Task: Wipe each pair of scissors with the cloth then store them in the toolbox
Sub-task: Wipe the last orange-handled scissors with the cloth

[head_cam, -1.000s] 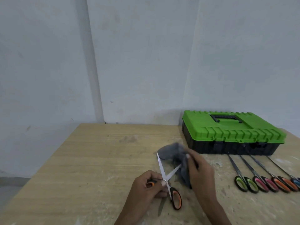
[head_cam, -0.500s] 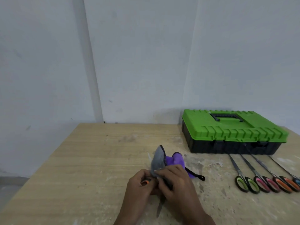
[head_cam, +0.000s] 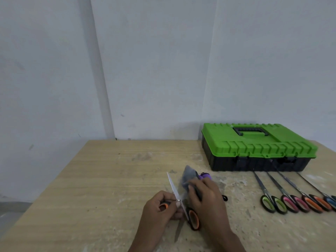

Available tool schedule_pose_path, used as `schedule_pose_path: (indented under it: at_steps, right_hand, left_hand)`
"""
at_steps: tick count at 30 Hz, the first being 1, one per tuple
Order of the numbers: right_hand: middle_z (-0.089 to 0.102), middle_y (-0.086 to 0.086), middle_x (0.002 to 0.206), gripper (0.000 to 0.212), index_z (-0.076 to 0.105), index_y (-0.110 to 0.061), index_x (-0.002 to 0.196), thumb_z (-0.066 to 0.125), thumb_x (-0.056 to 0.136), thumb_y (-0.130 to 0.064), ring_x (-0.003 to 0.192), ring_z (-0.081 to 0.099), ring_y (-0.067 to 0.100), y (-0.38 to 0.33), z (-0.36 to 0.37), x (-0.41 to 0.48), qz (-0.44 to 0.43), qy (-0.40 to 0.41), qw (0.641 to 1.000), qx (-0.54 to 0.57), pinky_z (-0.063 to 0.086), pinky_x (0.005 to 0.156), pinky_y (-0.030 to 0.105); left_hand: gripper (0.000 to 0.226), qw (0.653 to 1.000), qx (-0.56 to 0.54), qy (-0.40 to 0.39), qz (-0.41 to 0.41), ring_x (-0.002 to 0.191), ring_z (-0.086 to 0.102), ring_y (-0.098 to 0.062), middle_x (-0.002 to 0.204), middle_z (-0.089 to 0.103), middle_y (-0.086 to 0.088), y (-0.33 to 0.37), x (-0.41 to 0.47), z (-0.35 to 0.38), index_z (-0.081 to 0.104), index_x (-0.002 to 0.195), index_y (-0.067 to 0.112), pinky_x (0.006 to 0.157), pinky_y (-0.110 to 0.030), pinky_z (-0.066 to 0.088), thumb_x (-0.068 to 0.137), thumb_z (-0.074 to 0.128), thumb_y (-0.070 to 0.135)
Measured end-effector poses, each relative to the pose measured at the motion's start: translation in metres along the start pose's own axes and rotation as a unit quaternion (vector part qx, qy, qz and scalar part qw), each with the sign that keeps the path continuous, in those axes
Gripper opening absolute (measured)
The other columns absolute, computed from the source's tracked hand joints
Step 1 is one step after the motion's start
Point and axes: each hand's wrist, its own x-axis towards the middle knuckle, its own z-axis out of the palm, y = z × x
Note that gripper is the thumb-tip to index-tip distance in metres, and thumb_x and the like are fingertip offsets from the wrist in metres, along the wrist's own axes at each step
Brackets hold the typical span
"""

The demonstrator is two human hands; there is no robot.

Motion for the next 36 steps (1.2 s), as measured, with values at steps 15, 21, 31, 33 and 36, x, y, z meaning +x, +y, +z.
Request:
schedule_pose_path:
  at_steps: [15, 21, 31, 33, 36]
  right_hand:
    - [0.055, -0.017, 0.089, 0.012, 0.067, -0.032, 0.096, 0.058, 0.091, -0.027, 0.085, 0.055, 0.003, -0.009, -0.006, -0.005, -0.018, -0.038, 0.999, 0.022, 0.048, 0.072, 0.028]
    - [0.068, -0.003, 0.095, 0.018, 0.067, -0.025, 0.098, 0.058, 0.097, -0.01, 0.088, 0.062, 0.018, 0.032, -0.025, 0.006, 0.147, 0.073, 0.985, 0.048, 0.044, 0.074, 0.029]
    - [0.059, -0.019, 0.102, 0.027, 0.07, -0.032, 0.117, 0.057, 0.093, -0.036, 0.096, 0.058, 0.003, -0.008, 0.007, -0.016, -0.053, -0.037, 0.997, 0.039, 0.048, 0.083, 0.024]
    - [0.055, -0.021, 0.096, 0.027, 0.071, -0.031, 0.116, 0.058, 0.092, -0.035, 0.091, 0.056, 0.0, -0.008, 0.006, -0.013, -0.054, -0.046, 0.996, 0.056, 0.049, 0.079, 0.024]
    - [0.056, -0.021, 0.093, 0.025, 0.072, -0.032, 0.114, 0.059, 0.093, -0.034, 0.089, 0.057, -0.002, -0.003, -0.004, -0.011, -0.07, -0.058, 0.994, 0.064, 0.047, 0.076, 0.019]
  left_hand:
    - [0.006, 1.0, 0.0, 0.024, -0.004, 0.067, 0.074, -0.029, 0.08, 0.071, -0.029, -0.004, 0.004, -0.004, 0.068, 0.086, -0.008, 0.064, -0.035, 0.063, 0.085, 0.074, -0.008]
    - [0.007, 1.0, -0.021, 0.007, -0.012, 0.064, 0.071, -0.03, 0.073, 0.072, -0.023, -0.004, 0.003, -0.005, 0.065, 0.086, -0.008, 0.064, -0.036, 0.061, 0.086, 0.073, -0.008]
    - [0.006, 1.0, -0.02, 0.022, -0.009, 0.061, 0.071, -0.026, 0.074, 0.07, -0.026, -0.004, 0.005, -0.006, 0.066, 0.085, -0.011, 0.06, -0.034, 0.062, 0.085, 0.072, -0.011]
    - [0.005, 1.0, -0.017, 0.021, -0.008, 0.063, 0.071, -0.027, 0.079, 0.071, -0.031, -0.004, 0.004, -0.006, 0.068, 0.087, -0.011, 0.061, -0.033, 0.062, 0.085, 0.073, -0.01]
    - [0.006, 0.999, -0.024, 0.024, -0.008, 0.062, 0.071, -0.027, 0.078, 0.069, -0.033, -0.005, 0.004, -0.006, 0.067, 0.087, -0.013, 0.06, -0.033, 0.061, 0.085, 0.072, -0.012]
